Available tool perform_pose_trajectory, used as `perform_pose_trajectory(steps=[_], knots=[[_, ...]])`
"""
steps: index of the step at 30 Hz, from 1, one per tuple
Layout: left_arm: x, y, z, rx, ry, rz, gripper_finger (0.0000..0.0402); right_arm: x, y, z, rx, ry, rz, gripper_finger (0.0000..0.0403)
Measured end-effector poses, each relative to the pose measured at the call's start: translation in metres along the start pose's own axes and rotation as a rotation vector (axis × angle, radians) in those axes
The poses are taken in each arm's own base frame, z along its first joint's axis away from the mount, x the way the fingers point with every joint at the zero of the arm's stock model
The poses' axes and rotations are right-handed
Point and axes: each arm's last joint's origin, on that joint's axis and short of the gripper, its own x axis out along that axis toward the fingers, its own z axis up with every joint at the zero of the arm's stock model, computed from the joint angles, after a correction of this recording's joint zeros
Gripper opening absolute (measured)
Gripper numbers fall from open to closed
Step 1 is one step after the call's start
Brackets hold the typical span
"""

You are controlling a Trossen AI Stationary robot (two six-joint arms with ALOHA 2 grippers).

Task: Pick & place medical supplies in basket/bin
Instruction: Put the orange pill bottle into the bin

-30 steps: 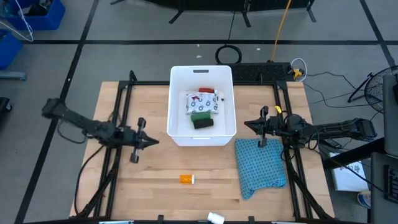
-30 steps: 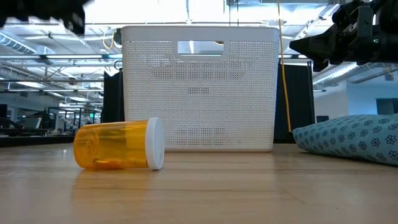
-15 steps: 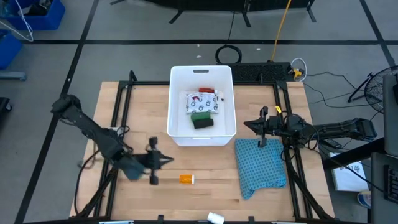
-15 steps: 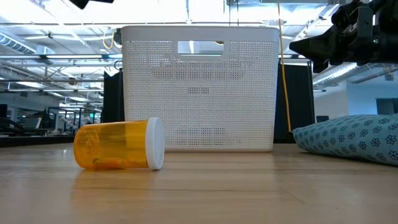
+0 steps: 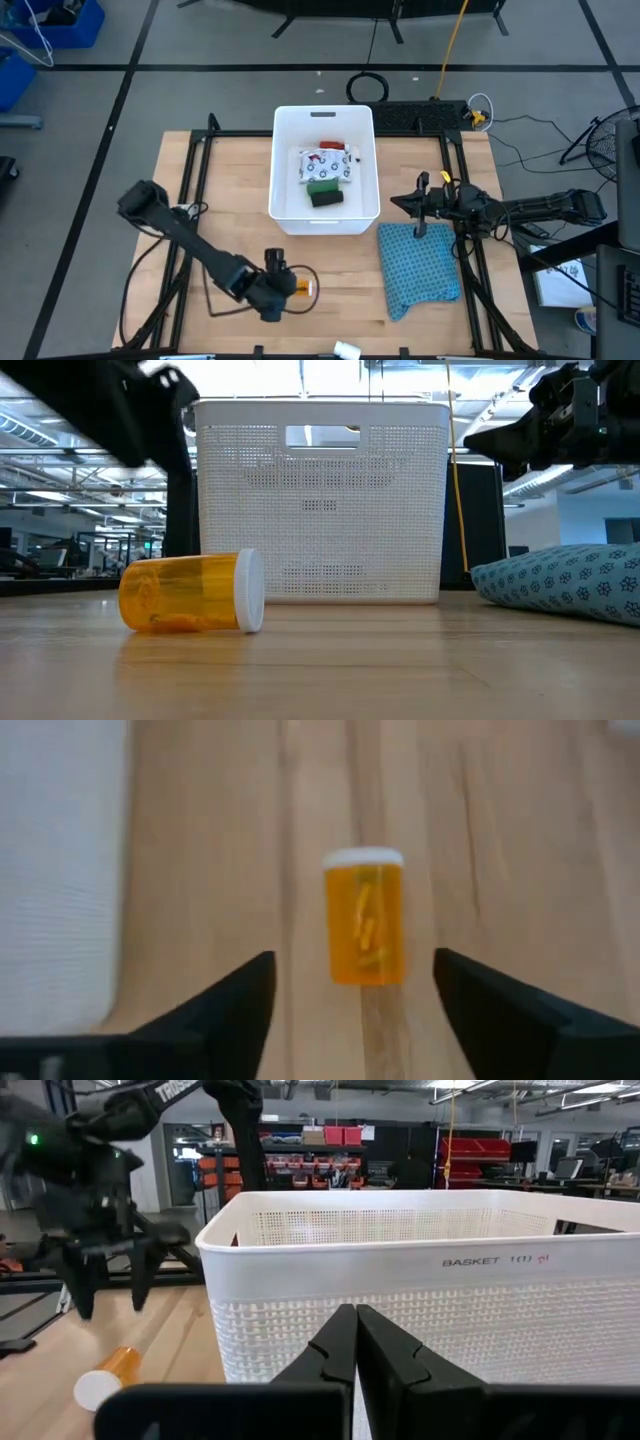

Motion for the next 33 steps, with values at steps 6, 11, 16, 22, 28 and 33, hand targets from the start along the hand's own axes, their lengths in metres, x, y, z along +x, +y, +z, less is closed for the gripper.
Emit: perform_pose_trajectory(steps=[6, 11, 16, 22, 28, 33], knots=[[0.034, -0.001, 0.001, 0.038, 0.059, -0.049, 0.0343, 0.0, 0.0, 0.0, 0.0, 0.004, 0.0, 0.0], [0.062, 0.004, 0.001, 0.059, 0.124, -0.144, 0.0361, 0.0, 0.0, -0.001, -0.001, 0.005, -0.001, 0.0], [0.083, 0.009, -0.001, 0.059, 0.159, -0.14, 0.0351, 0.0, 0.0, -0.001, -0.001, 0.006, -0.001, 0.0], [0.083, 0.013, 0.0, 0.08, 0.16, -0.14, 0.0304, 0.0, 0.0, -0.002, 0.016, 0.014, -0.001, 0.0], [0.074, 0.015, 0.001, 0.115, 0.168, -0.152, 0.0191, 0.0, 0.0, -0.002, 0.017, 0.014, 0.0, 0.0], [0.059, 0.016, 0.007, 0.122, 0.13, -0.196, 0.0158, 0.001, 0.0, -0.002, 0.014, 0.014, -0.002, 0.0]])
